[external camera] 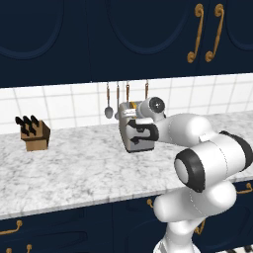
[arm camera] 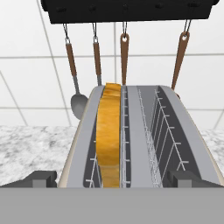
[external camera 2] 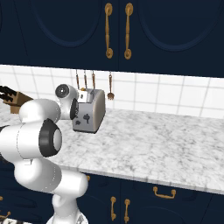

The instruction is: Start the toaster. Once the lever pops up, take the bread to the plate on the dining counter.

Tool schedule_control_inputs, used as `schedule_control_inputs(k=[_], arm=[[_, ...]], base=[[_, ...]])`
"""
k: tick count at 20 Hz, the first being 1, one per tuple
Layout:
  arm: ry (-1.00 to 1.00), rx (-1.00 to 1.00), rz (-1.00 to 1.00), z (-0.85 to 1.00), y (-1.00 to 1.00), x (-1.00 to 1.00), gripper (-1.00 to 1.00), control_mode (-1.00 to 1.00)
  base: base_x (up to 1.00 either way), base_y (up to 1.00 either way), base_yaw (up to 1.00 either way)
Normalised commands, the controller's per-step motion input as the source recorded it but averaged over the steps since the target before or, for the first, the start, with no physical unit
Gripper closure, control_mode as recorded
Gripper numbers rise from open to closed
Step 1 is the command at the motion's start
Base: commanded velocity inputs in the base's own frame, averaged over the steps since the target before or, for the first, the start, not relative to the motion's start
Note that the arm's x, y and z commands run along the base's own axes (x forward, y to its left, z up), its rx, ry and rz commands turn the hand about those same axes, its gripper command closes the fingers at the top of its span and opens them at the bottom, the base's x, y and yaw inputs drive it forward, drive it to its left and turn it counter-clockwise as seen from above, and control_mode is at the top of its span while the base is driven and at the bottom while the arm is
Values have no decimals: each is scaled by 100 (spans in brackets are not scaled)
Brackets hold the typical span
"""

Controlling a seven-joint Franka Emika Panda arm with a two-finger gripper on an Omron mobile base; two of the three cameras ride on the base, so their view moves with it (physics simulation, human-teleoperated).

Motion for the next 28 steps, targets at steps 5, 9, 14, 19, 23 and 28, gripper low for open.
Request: schedule_control_inputs(k=[5, 9, 14, 19, 23, 28], arm=[[0, 0, 0, 0, 0, 0, -100, -100], [0, 0, 0, 0, 0, 0, -100, -100], [0, 0, 0, 0, 0, 0, -100, -100], [0, 0, 0, 0, 0, 0, -100, -100], [0, 0, 0, 0, 0, 0, -100, -100], [0, 0, 0, 0, 0, 0, -100, -100]], base=[[0, 0, 0], [0, 0, 0], [0, 0, 0], [0, 0, 0], [0, 0, 0], [0, 0, 0]])
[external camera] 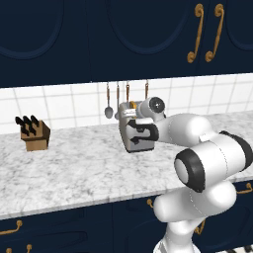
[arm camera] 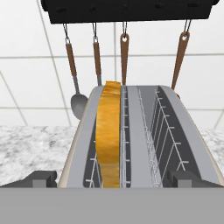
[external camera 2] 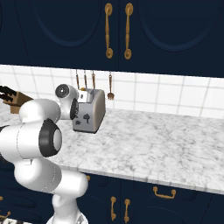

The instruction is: Start the toaster. Once the lever pops up, take the bread to the plate on the dining counter.

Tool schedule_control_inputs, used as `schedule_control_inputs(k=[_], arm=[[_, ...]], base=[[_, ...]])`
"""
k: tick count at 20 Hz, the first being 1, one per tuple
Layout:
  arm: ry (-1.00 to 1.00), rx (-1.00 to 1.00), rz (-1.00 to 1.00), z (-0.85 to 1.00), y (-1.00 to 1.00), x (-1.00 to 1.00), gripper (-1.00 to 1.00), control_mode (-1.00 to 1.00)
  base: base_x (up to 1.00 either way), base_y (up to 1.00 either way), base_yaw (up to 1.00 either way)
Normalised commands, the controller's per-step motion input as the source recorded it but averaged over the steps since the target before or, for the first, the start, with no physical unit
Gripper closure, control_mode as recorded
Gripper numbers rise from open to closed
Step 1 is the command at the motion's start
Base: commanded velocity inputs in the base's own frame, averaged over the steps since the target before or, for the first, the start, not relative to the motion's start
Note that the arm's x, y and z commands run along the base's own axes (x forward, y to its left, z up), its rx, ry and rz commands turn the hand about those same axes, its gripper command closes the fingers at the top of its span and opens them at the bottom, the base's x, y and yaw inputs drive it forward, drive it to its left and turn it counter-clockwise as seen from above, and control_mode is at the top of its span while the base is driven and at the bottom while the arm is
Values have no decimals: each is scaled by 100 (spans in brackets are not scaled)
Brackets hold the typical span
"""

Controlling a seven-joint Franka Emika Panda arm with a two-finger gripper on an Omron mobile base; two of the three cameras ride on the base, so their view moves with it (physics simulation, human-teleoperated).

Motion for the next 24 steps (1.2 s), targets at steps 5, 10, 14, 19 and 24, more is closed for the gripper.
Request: schedule_control_inputs(k=[5, 10, 14, 19, 24], arm=[[0, 0, 0, 0, 0, 0, -100, -100], [0, 0, 0, 0, 0, 0, -100, -100], [-3, 0, 0, -2, 0, 0, -100, -100], [-8, 0, 0, -1, 0, 0, -100, -100], [-4, 0, 0, 0, 0, 0, -100, -100]], base=[[0, 0, 0], [0, 0, 0], [0, 0, 0], [0, 0, 0], [0, 0, 0]])
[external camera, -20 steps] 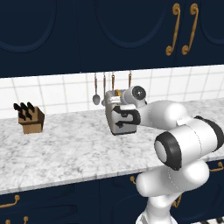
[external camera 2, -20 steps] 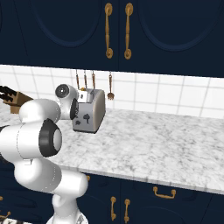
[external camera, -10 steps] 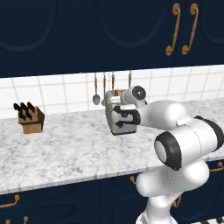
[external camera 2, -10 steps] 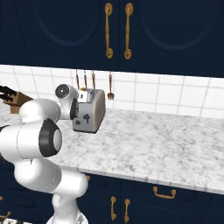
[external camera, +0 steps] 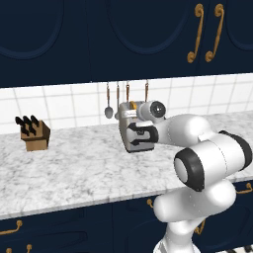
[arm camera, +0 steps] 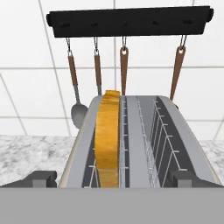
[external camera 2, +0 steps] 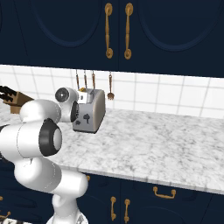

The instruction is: Start the toaster. Once the lever pops up, take the bread to the plate on the dining counter.

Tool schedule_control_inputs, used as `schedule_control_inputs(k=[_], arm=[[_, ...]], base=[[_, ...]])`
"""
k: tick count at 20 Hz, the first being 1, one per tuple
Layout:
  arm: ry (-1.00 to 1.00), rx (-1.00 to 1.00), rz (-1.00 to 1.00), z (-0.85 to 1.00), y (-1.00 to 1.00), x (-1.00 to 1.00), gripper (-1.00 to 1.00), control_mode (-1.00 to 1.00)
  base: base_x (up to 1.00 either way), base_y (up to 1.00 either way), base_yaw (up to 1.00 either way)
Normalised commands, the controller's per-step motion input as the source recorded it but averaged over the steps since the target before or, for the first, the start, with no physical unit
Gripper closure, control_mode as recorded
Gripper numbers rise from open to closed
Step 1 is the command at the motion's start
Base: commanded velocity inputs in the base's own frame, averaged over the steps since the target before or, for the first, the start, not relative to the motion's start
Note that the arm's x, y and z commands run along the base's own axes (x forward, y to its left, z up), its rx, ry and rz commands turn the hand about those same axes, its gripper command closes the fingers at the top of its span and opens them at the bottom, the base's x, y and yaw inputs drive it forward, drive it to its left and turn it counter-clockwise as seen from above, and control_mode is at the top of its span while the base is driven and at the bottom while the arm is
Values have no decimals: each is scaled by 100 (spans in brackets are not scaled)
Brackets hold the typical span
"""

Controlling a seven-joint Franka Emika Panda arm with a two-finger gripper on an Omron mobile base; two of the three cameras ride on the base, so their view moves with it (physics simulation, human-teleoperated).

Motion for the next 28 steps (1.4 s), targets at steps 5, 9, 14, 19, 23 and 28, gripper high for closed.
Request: schedule_control_inputs(k=[5, 9, 14, 19, 23, 28], arm=[[0, 0, 0, 0, 0, 0, -100, -100], [0, 0, 0, 0, 0, 0, -100, -100], [0, 0, 0, 0, 5, 6, -100, -100], [0, 0, 0, 0, 10, 6, -100, -100], [0, 0, 0, 0, 3, 9, -100, -100], [0, 0, 0, 0, 0, 11, -100, -100]], base=[[0, 0, 0], [0, 0, 0], [0, 0, 0], [0, 0, 0], [0, 0, 0], [0, 0, 0]])
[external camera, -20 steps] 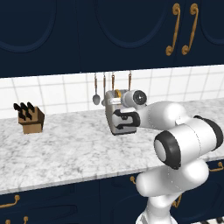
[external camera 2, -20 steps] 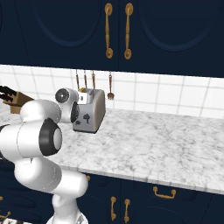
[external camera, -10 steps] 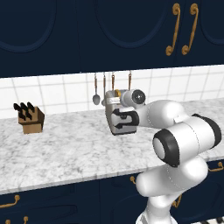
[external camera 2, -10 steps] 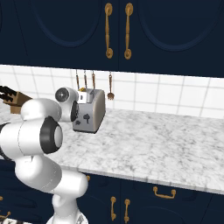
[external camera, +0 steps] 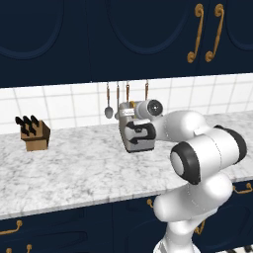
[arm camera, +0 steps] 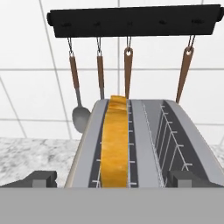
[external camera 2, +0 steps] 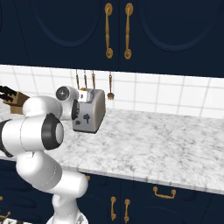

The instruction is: Start the toaster. Once the lever pops up, take the bread to the plate on the dining counter.

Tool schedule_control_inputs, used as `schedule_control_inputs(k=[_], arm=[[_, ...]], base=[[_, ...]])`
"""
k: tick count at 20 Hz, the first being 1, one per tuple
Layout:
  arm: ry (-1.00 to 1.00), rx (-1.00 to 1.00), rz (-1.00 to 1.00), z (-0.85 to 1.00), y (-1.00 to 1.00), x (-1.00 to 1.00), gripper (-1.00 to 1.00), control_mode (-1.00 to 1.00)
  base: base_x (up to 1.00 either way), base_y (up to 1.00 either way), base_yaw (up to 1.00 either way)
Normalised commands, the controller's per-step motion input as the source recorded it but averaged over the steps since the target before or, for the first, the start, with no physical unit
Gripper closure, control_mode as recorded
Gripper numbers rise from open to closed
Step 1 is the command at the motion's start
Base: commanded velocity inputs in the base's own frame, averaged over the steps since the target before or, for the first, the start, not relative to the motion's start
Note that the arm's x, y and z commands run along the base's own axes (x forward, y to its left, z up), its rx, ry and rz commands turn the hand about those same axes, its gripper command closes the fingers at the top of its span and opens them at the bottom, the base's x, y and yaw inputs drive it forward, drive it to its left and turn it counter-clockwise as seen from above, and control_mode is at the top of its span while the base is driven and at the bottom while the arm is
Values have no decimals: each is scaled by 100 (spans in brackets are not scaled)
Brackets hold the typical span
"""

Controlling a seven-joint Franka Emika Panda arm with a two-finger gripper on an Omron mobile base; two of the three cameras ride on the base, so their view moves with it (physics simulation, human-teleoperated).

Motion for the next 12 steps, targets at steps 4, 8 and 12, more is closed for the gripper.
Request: schedule_control_inputs(k=[4, 8, 12], arm=[[0, 0, 0, 0, 0, 10, -100, -100], [0, 0, 0, 0, 0, 9, -100, -100], [0, 0, 0, 0, 0, 5, -100, -100]], base=[[0, 0, 0], [0, 0, 0], [0, 0, 0]])
